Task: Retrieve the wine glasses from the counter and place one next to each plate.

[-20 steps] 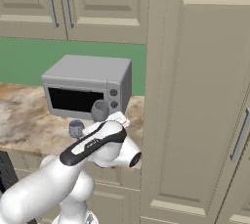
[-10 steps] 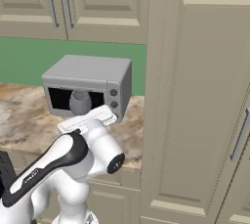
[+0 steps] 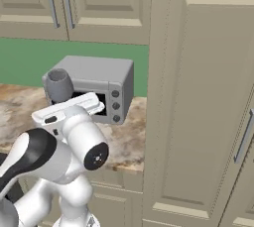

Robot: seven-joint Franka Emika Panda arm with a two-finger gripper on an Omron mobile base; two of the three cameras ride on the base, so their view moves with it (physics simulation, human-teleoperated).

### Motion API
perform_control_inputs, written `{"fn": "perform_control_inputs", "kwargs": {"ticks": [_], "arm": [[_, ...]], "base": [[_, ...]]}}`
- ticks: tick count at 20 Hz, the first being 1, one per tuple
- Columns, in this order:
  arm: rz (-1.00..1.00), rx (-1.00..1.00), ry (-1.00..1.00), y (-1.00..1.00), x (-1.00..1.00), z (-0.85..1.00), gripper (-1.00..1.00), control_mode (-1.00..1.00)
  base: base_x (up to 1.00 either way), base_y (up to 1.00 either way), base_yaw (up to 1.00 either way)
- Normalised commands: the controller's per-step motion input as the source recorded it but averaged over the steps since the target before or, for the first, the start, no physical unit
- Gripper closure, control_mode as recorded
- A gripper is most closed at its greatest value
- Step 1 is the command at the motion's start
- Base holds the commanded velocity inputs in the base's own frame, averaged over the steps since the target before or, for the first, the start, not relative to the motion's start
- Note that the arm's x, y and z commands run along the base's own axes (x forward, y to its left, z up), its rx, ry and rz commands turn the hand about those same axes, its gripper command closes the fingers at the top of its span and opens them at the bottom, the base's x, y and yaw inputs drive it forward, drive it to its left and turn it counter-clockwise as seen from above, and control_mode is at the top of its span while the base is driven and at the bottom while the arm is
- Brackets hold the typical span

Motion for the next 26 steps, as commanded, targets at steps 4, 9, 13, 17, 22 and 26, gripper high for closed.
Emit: {"fn": "perform_control_inputs", "kwargs": {"ticks": [4, 9, 13, 17, 22, 26], "arm": [[0.00, -0.06, -0.22, 0.35, -0.70, 0.00, 1.00, -1.00], [0.00, -0.02, -0.09, 0.35, -0.28, 0.00, 1.00, -1.00], [-0.02, -0.06, -0.02, 0.88, 0.00, 0.00, 1.00, -1.00], [-0.02, -0.01, -0.02, 0.86, -0.07, 0.00, 1.00, -1.00], [0.00, 0.00, -0.03, 0.86, -0.19, 0.00, 1.00, -1.00], [0.00, 0.00, -0.02, 0.49, -0.22, 0.00, 1.00, 1.00]], "base": [[0.00, 0.00, 0.00], [0.00, 0.00, 0.00], [0.00, 0.00, 0.00], [0.00, 0.00, 0.00], [0.00, 0.00, 0.00], [-0.26, 0.42, 0.00]]}}
